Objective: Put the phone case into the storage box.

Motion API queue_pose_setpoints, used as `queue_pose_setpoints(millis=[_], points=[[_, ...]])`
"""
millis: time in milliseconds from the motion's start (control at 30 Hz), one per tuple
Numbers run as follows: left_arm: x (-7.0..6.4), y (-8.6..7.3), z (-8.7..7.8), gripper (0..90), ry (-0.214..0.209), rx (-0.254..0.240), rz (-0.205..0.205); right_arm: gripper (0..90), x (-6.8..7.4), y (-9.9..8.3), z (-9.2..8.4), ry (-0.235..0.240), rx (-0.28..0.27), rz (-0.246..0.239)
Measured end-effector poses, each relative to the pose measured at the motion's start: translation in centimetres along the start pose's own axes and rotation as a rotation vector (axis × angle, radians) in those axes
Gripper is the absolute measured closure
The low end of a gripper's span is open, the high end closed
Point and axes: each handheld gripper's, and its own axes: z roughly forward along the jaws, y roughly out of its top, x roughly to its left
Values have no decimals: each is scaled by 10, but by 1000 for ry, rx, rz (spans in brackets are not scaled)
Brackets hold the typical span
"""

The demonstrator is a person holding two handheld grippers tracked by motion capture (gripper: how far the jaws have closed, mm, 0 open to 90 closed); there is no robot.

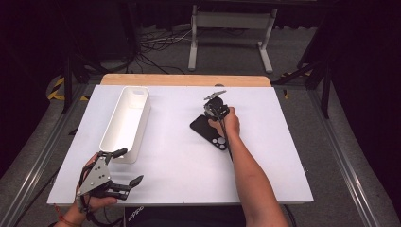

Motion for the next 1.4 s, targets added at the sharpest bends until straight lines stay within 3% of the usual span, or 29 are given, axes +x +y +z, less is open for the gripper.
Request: queue_pose_setpoints(millis=[100,600,1100,1400], points=[[0,0,1,62,0,1,-1,900,13,3,0,29,13,-47],[0,2,1,62,3,7,6,900,50,-1,-8,115,30,-109],[0,3,1,65,17,13,15,900,87,-28,-38,159,47,-265],[-1,3,0,65,19,13,0,900,99,-51,-58,198,38,-304]])
